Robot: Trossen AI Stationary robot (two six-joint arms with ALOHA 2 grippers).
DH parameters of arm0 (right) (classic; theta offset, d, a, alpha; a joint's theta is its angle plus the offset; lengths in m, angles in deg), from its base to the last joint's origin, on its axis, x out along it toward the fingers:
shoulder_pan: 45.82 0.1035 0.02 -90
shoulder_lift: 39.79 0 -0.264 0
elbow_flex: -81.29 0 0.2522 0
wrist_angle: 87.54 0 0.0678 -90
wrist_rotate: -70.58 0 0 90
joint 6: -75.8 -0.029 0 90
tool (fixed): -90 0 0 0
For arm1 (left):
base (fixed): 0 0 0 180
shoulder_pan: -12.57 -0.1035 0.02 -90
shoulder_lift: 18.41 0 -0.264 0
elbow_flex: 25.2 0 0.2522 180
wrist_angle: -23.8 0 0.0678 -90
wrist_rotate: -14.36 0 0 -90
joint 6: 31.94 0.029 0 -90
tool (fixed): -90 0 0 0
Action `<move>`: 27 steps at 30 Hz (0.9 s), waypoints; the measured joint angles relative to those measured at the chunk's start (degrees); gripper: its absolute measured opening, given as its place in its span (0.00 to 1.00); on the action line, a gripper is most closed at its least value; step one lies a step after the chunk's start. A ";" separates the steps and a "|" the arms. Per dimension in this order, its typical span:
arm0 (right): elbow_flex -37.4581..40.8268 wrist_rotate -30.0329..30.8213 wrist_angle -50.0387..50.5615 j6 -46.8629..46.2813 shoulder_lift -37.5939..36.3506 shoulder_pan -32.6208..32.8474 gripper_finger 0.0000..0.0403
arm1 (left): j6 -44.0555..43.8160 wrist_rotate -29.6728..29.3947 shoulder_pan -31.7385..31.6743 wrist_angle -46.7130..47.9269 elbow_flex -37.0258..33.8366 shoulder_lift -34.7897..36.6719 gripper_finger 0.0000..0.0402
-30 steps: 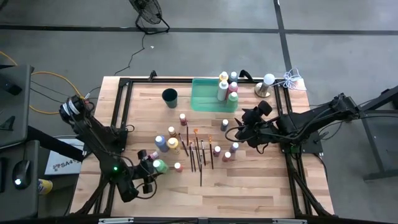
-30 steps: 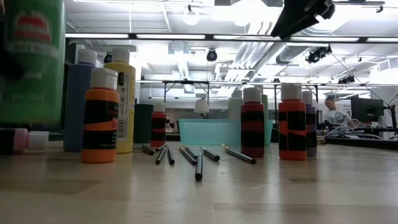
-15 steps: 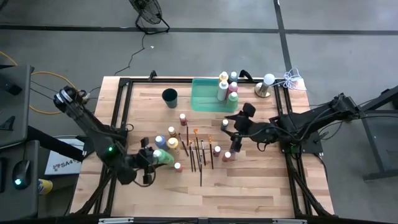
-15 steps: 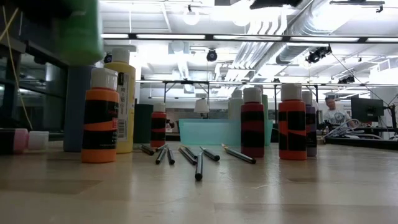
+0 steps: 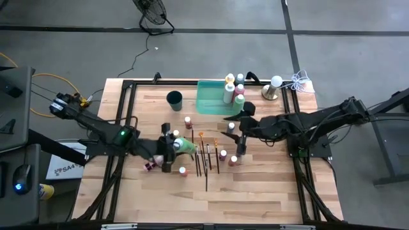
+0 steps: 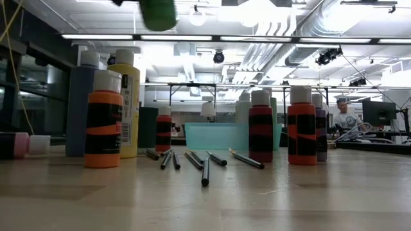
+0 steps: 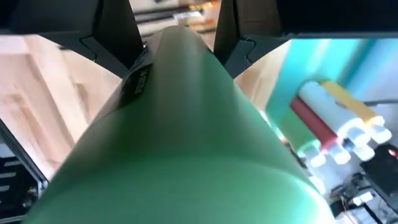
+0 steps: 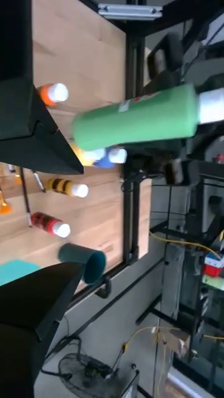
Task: Pick & Place Paint Supplies
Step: Put the large green paint bottle into the green bin
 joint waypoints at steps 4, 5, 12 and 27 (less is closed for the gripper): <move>-4.84 -4.87 3.31 1.96 0.15 -2.64 0.58 | 2.26 1.73 -4.62 0.17 0.39 -0.01 0.40; -6.19 -5.96 4.39 2.46 0.19 -3.36 0.58 | 2.63 1.77 -5.77 0.11 0.39 -0.02 0.40; -17.61 -13.01 17.15 4.28 4.14 -8.89 0.58 | 2.74 5.16 -13.85 -0.92 0.50 -0.52 0.40; -37.31 -18.70 30.31 13.93 23.58 -13.69 0.58 | 2.85 12.46 -21.39 -3.06 0.54 -7.36 0.40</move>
